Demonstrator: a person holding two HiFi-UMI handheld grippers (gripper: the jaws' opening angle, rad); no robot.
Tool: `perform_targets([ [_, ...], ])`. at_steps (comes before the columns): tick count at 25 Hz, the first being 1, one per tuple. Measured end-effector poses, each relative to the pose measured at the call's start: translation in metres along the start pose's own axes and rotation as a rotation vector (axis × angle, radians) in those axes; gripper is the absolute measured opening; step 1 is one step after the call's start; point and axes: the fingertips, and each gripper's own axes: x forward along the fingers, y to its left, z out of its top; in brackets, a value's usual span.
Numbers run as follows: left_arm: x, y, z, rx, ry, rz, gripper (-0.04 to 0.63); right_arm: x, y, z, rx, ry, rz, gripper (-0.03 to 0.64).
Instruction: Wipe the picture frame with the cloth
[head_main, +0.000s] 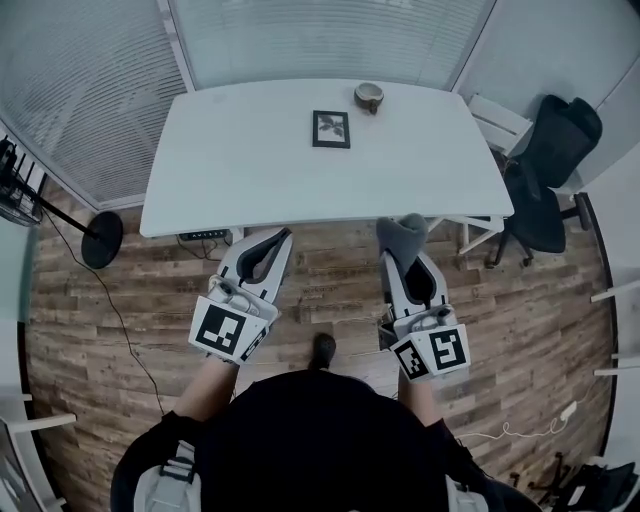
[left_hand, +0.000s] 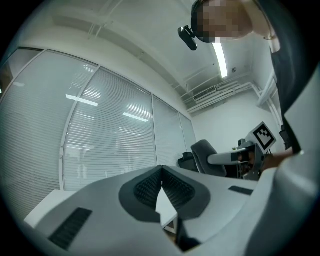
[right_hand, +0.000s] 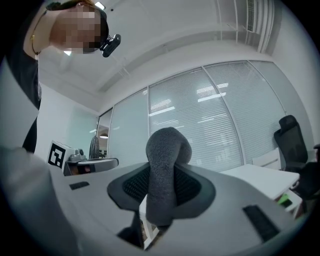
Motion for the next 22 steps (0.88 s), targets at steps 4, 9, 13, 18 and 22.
perform_targets([
  [4, 0.025, -0.002, -0.006, -0.003, 0.002, 0.007, 0.012, 0.011, -0.022, -0.003, 0.006, 0.008, 0.022, 0.12],
  [9, 0.048, -0.002, -0.008, 0.002, -0.004, 0.03, 0.012, 0.027, -0.04, -0.008, 0.013, 0.019, 0.071, 0.12],
  [13, 0.059, 0.004, -0.015, 0.004, 0.007, 0.05, 0.012, 0.044, -0.048, -0.013, 0.023, 0.02, 0.101, 0.12],
  [18, 0.062, 0.01, -0.011, 0.011, 0.004, 0.042, 0.012, 0.06, -0.046, -0.018, 0.044, 0.023, 0.115, 0.12],
  [22, 0.07, 0.015, -0.01, 0.002, 0.002, 0.026, 0.012, 0.067, -0.047, -0.016, 0.041, 0.025, 0.113, 0.12],
])
